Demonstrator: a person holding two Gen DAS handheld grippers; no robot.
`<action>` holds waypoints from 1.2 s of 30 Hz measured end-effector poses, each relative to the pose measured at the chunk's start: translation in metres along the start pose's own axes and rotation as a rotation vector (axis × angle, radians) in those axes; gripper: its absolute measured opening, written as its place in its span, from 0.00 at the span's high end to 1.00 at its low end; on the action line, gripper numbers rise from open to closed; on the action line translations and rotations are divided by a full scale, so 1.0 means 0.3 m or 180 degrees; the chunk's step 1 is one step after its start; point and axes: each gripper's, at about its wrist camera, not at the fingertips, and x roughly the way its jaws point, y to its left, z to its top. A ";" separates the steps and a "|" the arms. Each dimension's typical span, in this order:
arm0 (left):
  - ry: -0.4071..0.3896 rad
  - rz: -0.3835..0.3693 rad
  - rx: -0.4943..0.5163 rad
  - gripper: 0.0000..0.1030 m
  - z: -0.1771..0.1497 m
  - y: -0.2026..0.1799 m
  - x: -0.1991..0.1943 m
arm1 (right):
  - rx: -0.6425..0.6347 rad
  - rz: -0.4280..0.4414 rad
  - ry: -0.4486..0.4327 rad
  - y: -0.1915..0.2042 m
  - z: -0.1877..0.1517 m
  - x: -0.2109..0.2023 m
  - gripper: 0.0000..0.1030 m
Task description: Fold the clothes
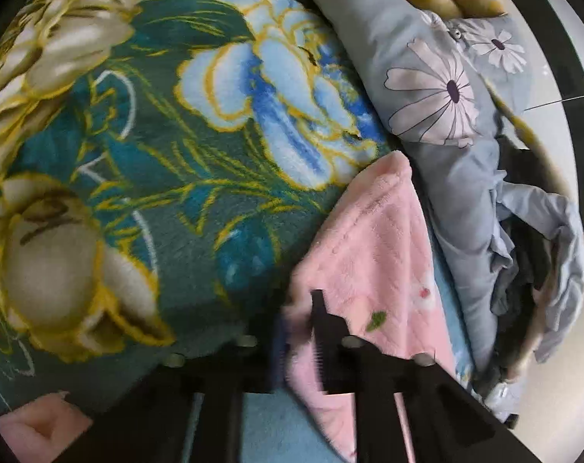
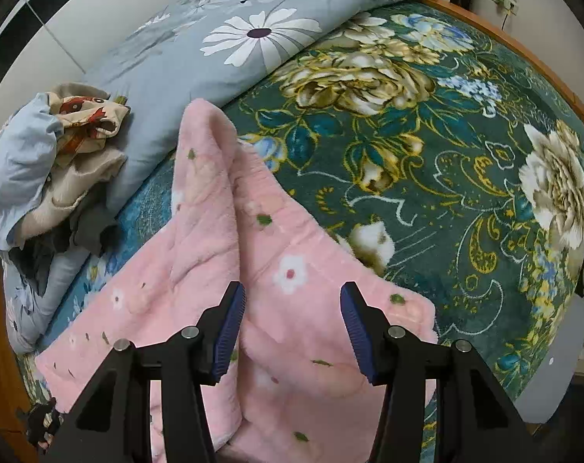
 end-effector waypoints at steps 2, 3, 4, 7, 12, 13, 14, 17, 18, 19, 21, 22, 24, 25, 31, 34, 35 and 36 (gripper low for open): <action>-0.0136 0.0003 -0.0014 0.93 0.023 -0.027 -0.049 | 0.0044 0.0043 -0.0024 -0.023 0.001 0.001 0.49; -0.0237 -0.0015 -0.0015 0.93 0.037 -0.037 -0.089 | 0.0066 0.0065 -0.0036 -0.034 0.002 0.002 0.49; -0.0378 -0.0010 0.0010 0.93 0.052 -0.038 -0.141 | 0.0088 0.0086 -0.0048 -0.045 0.003 0.002 0.49; -0.0728 0.0433 0.0167 0.93 0.105 0.014 -0.251 | 0.0115 0.0158 -0.0121 -0.082 0.012 0.000 0.49; -0.0697 0.1001 -0.0174 0.93 0.121 0.217 -0.234 | 0.0090 0.0101 -0.0041 -0.128 0.063 0.069 0.49; -0.0694 0.0939 -0.0298 0.93 0.118 0.241 -0.240 | 0.0113 0.0133 -0.0015 -0.136 0.076 0.090 0.49; -0.0710 0.0929 -0.0346 0.93 0.115 0.240 -0.245 | 0.0138 0.0170 0.0019 -0.143 0.091 0.116 0.49; -0.0748 0.1001 -0.0300 0.93 0.112 0.200 -0.253 | 0.0171 0.0240 0.0101 -0.151 0.134 0.192 0.49; -0.0762 0.1053 -0.0215 0.93 0.114 0.172 -0.256 | 0.0158 0.0285 0.0121 -0.145 0.152 0.217 0.49; -0.0785 0.1084 -0.0144 0.93 0.118 0.143 -0.265 | 0.0135 0.0353 0.0144 -0.136 0.174 0.244 0.49; -0.0834 0.1100 -0.0063 0.93 0.124 0.093 -0.276 | 0.0082 0.0466 0.0137 -0.115 0.209 0.278 0.49; -0.0855 0.1104 -0.0032 0.93 0.126 0.072 -0.279 | 0.0052 0.0531 0.0120 -0.100 0.230 0.295 0.49; -0.0876 0.1133 0.0030 0.93 0.130 0.033 -0.282 | 0.0008 0.0662 0.0130 -0.066 0.268 0.331 0.49; -0.0882 0.1154 0.0062 0.93 0.128 0.015 -0.282 | -0.0004 0.0705 0.0164 -0.050 0.285 0.356 0.49; -0.0907 0.1204 0.0111 0.93 0.121 -0.017 -0.299 | -0.0021 0.0629 0.0246 0.042 0.311 0.457 0.49; -0.0922 0.1228 0.0128 0.93 0.117 -0.030 -0.308 | -0.0227 0.0446 0.0232 0.098 0.285 0.455 0.70; -0.0927 0.1236 0.0133 0.93 0.116 -0.034 -0.311 | -0.0344 0.0375 0.0231 0.120 0.279 0.447 0.77; -0.0932 0.1244 0.0139 0.93 0.114 -0.038 -0.314 | -0.0445 0.0278 0.0182 0.135 0.279 0.432 0.83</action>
